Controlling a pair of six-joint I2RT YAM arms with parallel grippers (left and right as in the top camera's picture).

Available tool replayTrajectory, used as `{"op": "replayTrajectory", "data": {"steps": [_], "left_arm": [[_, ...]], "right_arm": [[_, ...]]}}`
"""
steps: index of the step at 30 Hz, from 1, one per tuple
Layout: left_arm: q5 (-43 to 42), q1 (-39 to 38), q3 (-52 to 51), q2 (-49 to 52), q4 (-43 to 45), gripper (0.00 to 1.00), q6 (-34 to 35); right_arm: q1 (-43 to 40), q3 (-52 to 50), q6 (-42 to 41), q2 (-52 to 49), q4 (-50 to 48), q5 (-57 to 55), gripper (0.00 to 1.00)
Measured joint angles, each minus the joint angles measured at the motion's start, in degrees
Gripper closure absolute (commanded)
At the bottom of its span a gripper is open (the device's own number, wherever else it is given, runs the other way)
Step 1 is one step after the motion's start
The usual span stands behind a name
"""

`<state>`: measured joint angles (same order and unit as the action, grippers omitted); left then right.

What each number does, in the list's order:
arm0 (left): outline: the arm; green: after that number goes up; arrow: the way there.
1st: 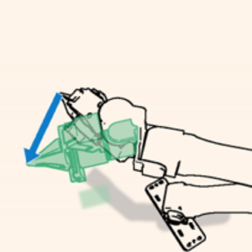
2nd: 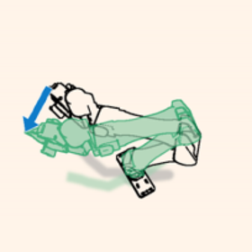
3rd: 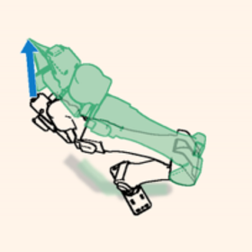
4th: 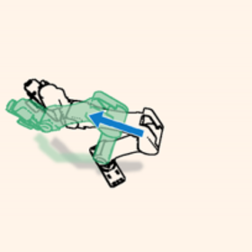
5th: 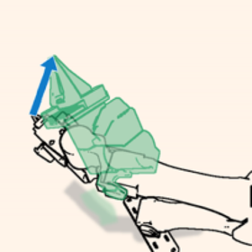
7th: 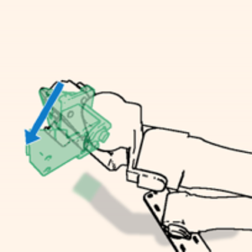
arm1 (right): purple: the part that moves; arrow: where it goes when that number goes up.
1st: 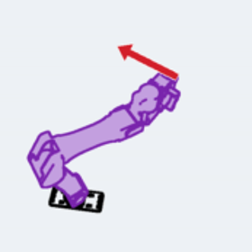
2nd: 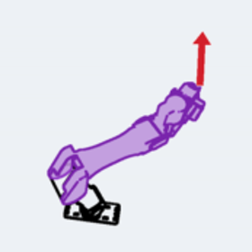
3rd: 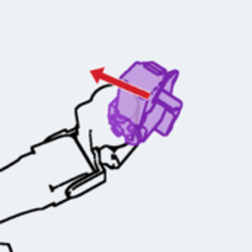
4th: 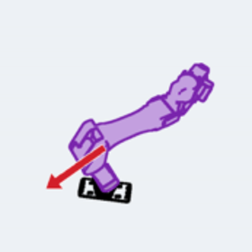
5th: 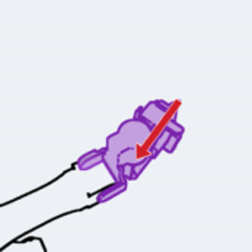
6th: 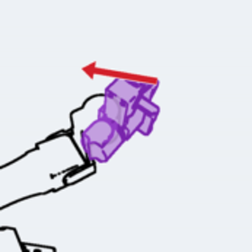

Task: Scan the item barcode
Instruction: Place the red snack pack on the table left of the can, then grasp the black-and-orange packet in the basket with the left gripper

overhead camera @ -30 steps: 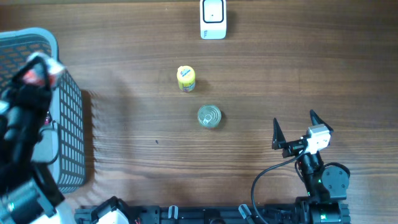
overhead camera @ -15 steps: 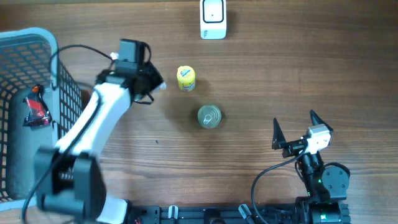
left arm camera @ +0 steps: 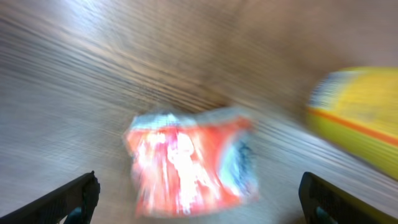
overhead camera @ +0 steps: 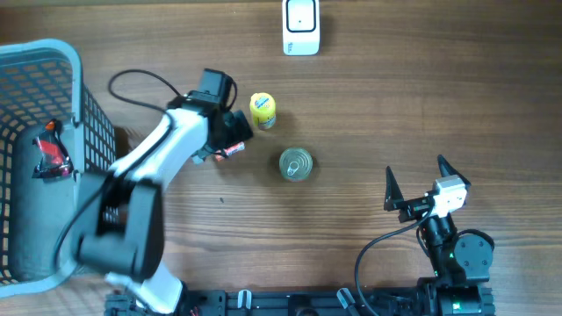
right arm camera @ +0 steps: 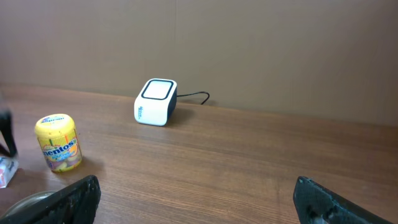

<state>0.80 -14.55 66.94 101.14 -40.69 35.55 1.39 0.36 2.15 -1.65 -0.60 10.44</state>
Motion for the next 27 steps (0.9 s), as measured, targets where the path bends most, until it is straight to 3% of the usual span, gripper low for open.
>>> {"op": "replayTrajectory", "data": {"steps": [7,10,13,16,19,23,27], "left_arm": [[2.97,0.83,7.08,-37.66,-3.48,0.0,-2.54],[16.7,1.33,8.72,-51.63,-3.5,0.0,-3.37],[31.32,6.49,9.27,-58.97,-3.8,0.0,-4.02],[37.48,15.06,9.29,-59.04,-3.93,0.0,-3.78],[37.31,26.8,9.27,-54.05,-4.31,0.0,-1.62],[25.31,45.51,9.2,-41.75,-6.93,0.0,2.91],[9.99,58.99,8.96,-26.97,-6.69,0.0,3.3]], "right_arm": [[0.0,0.0,0.0,0.0,0.02,0.0,0.0],[0.0,0.0,0.0,0.0,-0.02,0.0,0.0],[0.0,0.0,0.0,0.0,0.0,0.0,0.0],[0.0,0.0,0.0,0.0,-0.02,0.0,0.0],[0.0,0.0,0.0,0.0,-0.02,0.0,0.0],[0.0,0.0,0.0,0.0,0.0,0.0,0.0],[0.0,0.0,0.0,0.0,0.02,0.0,0.0]]}}
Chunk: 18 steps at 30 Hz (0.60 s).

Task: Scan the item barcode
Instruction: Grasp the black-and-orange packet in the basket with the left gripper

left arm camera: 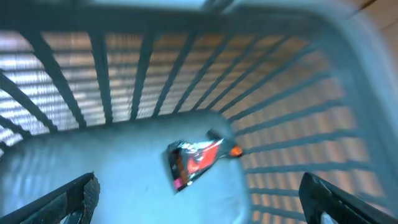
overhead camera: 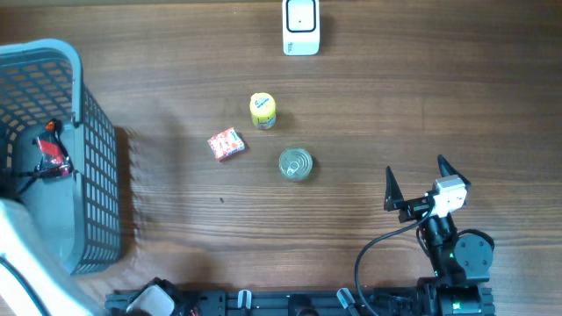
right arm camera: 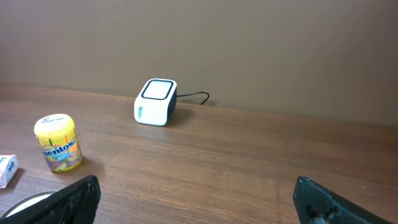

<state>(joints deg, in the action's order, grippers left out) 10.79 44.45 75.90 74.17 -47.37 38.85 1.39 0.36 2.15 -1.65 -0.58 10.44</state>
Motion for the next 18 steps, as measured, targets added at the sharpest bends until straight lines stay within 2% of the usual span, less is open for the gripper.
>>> {"op": "replayTrajectory", "data": {"steps": [2,6,14,18], "left_arm": [[-6.64,3.45,-0.02,5.35,3.19,0.0,-3.1],[-13.16,4.96,-0.02,13.51,7.02,0.0,-11.58],[-16.76,1.05,-0.07,21.73,15.3,0.0,-32.98],[-17.42,0.87,-0.07,25.86,18.56,0.0,-37.35]], "right_arm": [[0.0,0.0,0.0,0.0,-0.04,0.0,0.0],[0.0,0.0,0.0,0.0,-0.04,0.0,0.0],[0.0,0.0,0.0,0.0,-0.02,0.0,0.0],[0.0,0.0,0.0,0.0,-0.04,0.0,0.0]]}}
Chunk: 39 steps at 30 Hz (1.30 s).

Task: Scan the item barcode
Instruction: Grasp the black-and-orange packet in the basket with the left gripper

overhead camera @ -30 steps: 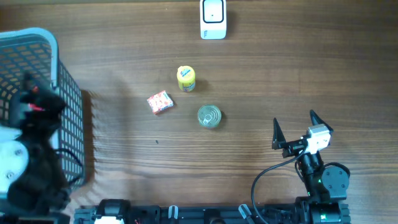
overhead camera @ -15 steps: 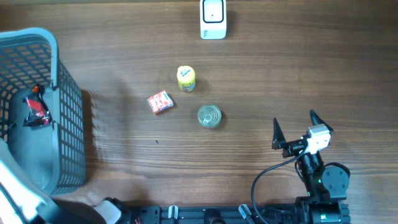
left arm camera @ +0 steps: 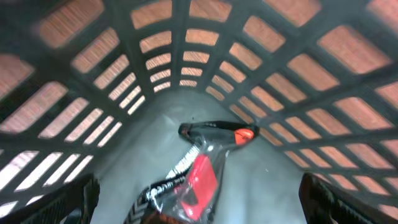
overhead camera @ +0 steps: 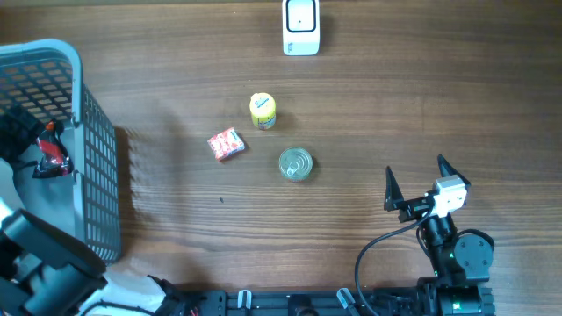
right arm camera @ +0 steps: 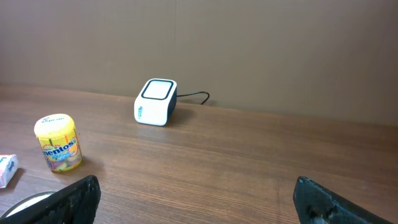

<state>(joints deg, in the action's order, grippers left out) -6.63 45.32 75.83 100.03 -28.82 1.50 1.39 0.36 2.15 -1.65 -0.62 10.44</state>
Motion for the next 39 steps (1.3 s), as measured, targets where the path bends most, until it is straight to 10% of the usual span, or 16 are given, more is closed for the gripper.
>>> {"op": "replayTrajectory", "data": {"steps": [11,32,39], "left_arm": [[-9.42,-0.07,0.0,11.39,2.89,0.01,-4.5],[-10.43,-0.07,0.0,13.68,4.57,0.96,-7.69],[-12.44,-0.04,0.48,13.64,4.72,0.96,-7.34]], "right_arm": [[0.0,0.0,0.0,0.0,0.02,0.0,0.0],[0.0,0.0,0.0,0.0,0.0,0.0,0.0],[0.0,0.0,0.0,0.0,0.02,0.0,0.0]]}}
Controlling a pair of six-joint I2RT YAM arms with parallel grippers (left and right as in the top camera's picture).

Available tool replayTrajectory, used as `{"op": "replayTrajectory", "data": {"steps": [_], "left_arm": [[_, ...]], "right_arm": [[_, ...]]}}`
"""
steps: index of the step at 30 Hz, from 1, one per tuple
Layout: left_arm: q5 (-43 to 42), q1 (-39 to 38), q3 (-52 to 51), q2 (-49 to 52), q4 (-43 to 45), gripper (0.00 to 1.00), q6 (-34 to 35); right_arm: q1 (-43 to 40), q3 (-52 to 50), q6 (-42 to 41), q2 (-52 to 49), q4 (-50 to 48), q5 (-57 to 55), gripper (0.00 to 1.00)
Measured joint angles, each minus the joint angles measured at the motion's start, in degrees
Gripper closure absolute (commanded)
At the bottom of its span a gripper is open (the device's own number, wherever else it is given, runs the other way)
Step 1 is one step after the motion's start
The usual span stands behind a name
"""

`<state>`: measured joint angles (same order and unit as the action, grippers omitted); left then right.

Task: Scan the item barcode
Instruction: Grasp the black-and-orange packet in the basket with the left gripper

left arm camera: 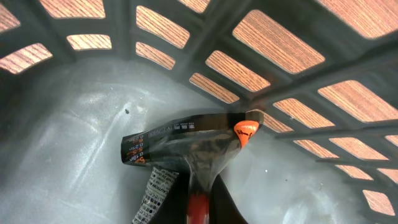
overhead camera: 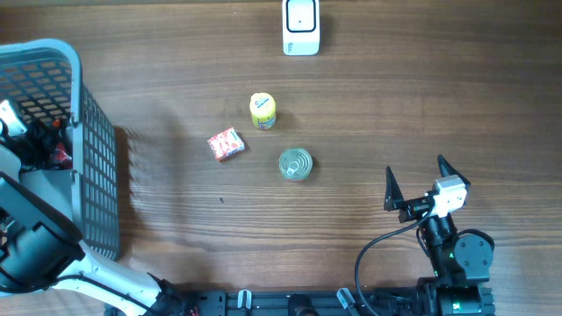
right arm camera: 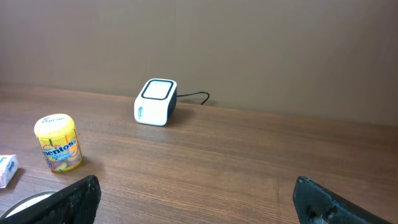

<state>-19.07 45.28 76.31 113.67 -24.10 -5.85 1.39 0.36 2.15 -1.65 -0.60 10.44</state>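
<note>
A dark crinkled snack packet (left arm camera: 186,140) with red and orange print lies on the floor of the grey basket (left arm camera: 205,37). My left gripper (left arm camera: 200,210) is down inside the basket, its fingers closed together on the packet's near end. Overhead, the left gripper (overhead camera: 37,145) sits deep in the basket (overhead camera: 98,184) and covers most of the packet. The white barcode scanner (overhead camera: 301,26) stands at the table's far edge and shows again as the scanner (right arm camera: 155,102) in the right wrist view. My right gripper (right arm camera: 196,186) is open and holds nothing, near the front right.
A yellow sweets tub (overhead camera: 262,111), a small red packet (overhead camera: 226,143) and a tin can (overhead camera: 296,164) lie mid-table. The basket's slatted walls enclose the left gripper on all sides. The scanner's cable runs off behind it.
My left gripper was open a little above the dark packet in the basket. Now it is lower and shut on the packet. The right arm has not moved.
My left gripper was open over the small red packet beside the yellow tub. Then it was over the basket, with the red packet left on the table. It was then inside the basket above the dark packet, and is now shut on it.
</note>
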Motion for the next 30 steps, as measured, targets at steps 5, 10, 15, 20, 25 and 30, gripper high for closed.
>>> {"op": "replayTrajectory", "data": {"steps": [5,10,15,20,25,30], "left_arm": [[-0.63,0.0,0.0,0.0,-0.22,0.96,4.98],[-3.98,0.04,0.0,-0.11,-2.03,0.96,10.54],[-7.69,0.04,-0.35,-3.5,-6.73,0.96,16.06],[-12.48,0.04,-0.42,-13.66,-9.4,0.96,23.1],[-16.68,0.04,-0.42,-23.5,-13.25,0.96,30.42],[-16.85,0.61,-0.42,-32.02,-16.37,0.96,35.71]], "right_arm": [[0.0,0.0,0.0,0.0,-0.02,0.0,0.0],[0.0,0.0,0.0,0.0,-0.02,0.0,0.0],[0.0,0.0,0.0,0.0,-0.02,0.0,0.0],[0.0,0.0,0.0,0.0,-0.02,0.0,0.0],[0.0,0.0,0.0,0.0,0.0,0.0,0.0],[0.0,0.0,0.0,0.0,0.0,0.0,0.0]]}}
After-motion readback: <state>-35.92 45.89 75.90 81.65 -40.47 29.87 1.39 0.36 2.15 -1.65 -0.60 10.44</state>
